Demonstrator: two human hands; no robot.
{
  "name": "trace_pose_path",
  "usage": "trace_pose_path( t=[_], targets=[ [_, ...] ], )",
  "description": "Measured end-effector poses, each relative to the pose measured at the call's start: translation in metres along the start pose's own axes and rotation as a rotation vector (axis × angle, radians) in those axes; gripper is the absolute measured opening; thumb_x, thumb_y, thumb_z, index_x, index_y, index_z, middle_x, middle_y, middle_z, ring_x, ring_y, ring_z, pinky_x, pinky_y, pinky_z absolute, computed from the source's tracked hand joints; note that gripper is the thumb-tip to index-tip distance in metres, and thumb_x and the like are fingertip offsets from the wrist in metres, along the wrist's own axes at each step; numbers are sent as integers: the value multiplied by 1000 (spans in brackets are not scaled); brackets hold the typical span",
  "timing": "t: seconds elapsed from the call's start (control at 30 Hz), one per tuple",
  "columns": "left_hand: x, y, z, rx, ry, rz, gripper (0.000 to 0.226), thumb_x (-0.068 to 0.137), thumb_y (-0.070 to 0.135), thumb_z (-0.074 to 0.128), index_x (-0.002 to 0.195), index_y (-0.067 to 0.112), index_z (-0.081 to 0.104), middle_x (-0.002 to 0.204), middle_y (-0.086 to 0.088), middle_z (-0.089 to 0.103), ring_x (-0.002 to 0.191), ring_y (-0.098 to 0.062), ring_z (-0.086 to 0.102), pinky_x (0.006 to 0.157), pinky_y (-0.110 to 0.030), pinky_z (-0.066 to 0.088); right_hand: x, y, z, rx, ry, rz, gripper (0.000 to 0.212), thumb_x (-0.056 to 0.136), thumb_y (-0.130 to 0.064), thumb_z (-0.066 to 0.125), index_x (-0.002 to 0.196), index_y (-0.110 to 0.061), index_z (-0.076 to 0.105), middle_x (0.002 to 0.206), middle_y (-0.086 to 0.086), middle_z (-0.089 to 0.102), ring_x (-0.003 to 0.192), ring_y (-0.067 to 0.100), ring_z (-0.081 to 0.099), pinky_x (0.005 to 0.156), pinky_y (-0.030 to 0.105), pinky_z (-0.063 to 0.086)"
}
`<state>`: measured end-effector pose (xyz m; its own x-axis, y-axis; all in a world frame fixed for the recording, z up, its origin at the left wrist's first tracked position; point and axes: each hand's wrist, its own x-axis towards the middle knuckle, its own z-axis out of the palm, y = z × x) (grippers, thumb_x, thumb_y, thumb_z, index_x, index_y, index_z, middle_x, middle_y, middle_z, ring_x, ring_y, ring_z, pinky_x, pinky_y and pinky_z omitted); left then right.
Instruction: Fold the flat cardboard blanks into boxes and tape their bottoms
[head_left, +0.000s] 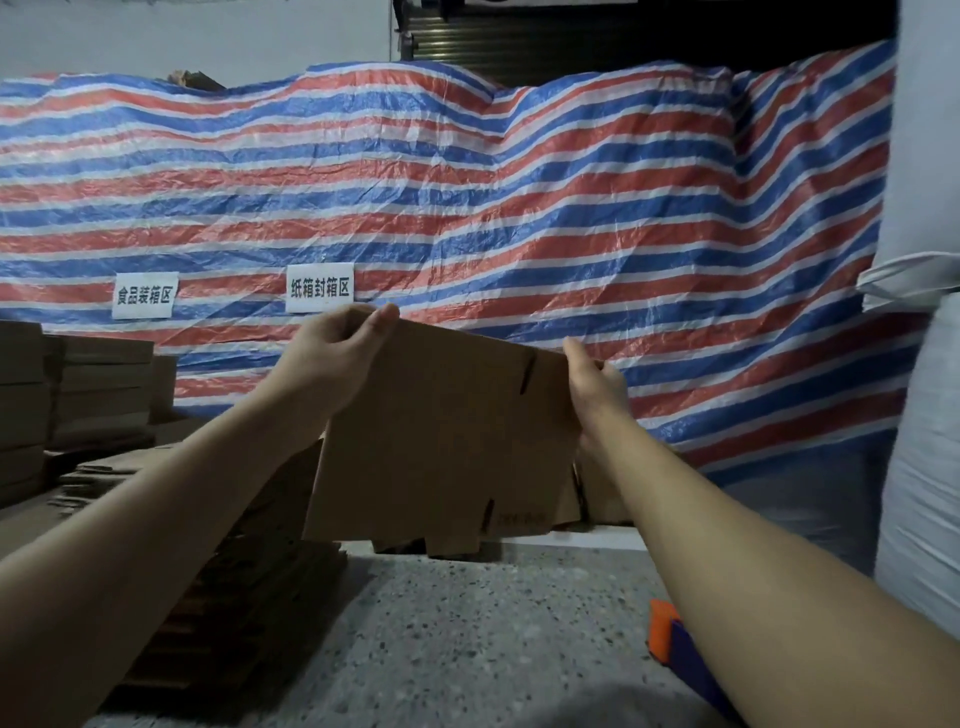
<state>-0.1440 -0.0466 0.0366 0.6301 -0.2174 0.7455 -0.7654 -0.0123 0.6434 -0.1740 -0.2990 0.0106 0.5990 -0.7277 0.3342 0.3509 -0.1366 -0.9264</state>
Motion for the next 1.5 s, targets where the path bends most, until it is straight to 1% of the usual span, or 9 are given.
trace_pose_path(
  t=[0.2, 0.33, 0.47, 0.6, 0.73, 0.93, 1.17, 1.33, 1.5],
  targets=[
    [-15, -53, 44, -220, 16, -356, 27, 92, 58, 56, 94, 32, 63, 103, -3, 70, 97, -21, 67, 92, -47, 54, -10, 25, -34, -219, 176, -84, 66, 93, -65, 50, 138, -16, 49, 130, 7, 60, 113, 27, 60, 65, 27, 44],
    [-26, -73, 67, -304, 27, -443, 29, 91, 55, 59, 105, 30, 65, 107, -7, 70, 101, -25, 67, 95, -52, 52, -18, 47, -54, -332, 179, -92, 75, 93, -68, 46, 147, -15, 42, 140, 6, 55, 124, 28, 55, 93, 43, 53],
    [-29, -86, 80, -319, 29, -449, 27, 89, 56, 62, 98, 31, 67, 97, -4, 74, 94, -24, 70, 88, -47, 56, -18, 63, -70, -303, 169, -141, 53, 94, -61, 52, 122, -15, 55, 94, -2, 64, 84, 12, 63, 64, 28, 47],
    [-32, -101, 88, -348, 20, -419, 19, 85, 56, 65, 80, 40, 75, 80, 4, 76, 76, -15, 74, 62, -32, 58, -17, 77, -77, -251, 157, -121, 39, 93, -55, 57, 88, -16, 62, 74, 3, 68, 71, 21, 68, 66, 40, 56],
    [-36, -121, 96, -370, 24, -453, 19, 88, 48, 66, 79, 35, 76, 82, -5, 76, 75, -20, 74, 63, -36, 60, -15, 99, -78, -226, 155, -115, 34, 93, -49, 59, 80, -18, 62, 53, -6, 61, 54, 14, 63, 53, 32, 51],
    [-43, -149, 104, -378, 6, -548, 22, 91, 37, 67, 73, 28, 76, 79, -10, 75, 74, -25, 74, 61, -36, 59, -15, 127, -72, -201, 132, -50, 34, 93, -49, 60, 88, -16, 64, 83, 15, 73, 75, 30, 71, 62, 38, 56],
    [-37, -171, 98, -340, -146, -580, 26, 91, 27, 65, 68, 21, 75, 66, -8, 68, 65, -23, 67, 69, -40, 56, -13, 140, -70, -225, 99, 15, 34, 93, -48, 62, 88, -14, 64, 82, 16, 73, 80, 35, 71, 71, 47, 61],
    [-34, -180, 95, -306, -231, -592, 18, 93, 25, 63, 85, 24, 79, 87, -9, 76, 77, -21, 74, 60, -32, 57, -15, 149, -70, -233, 95, 34, 33, 93, -46, 62, 87, -14, 65, 85, 17, 72, 79, 35, 71, 75, 51, 60],
    [-32, -176, 93, -313, -285, -625, 16, 91, 31, 64, 93, 28, 80, 94, -7, 77, 87, -20, 74, 71, -33, 59, -11, 148, -71, -197, 78, 29, 31, 93, -44, 64, 87, -15, 66, 78, 9, 74, 73, 26, 72, 69, 42, 61]
  ],
)
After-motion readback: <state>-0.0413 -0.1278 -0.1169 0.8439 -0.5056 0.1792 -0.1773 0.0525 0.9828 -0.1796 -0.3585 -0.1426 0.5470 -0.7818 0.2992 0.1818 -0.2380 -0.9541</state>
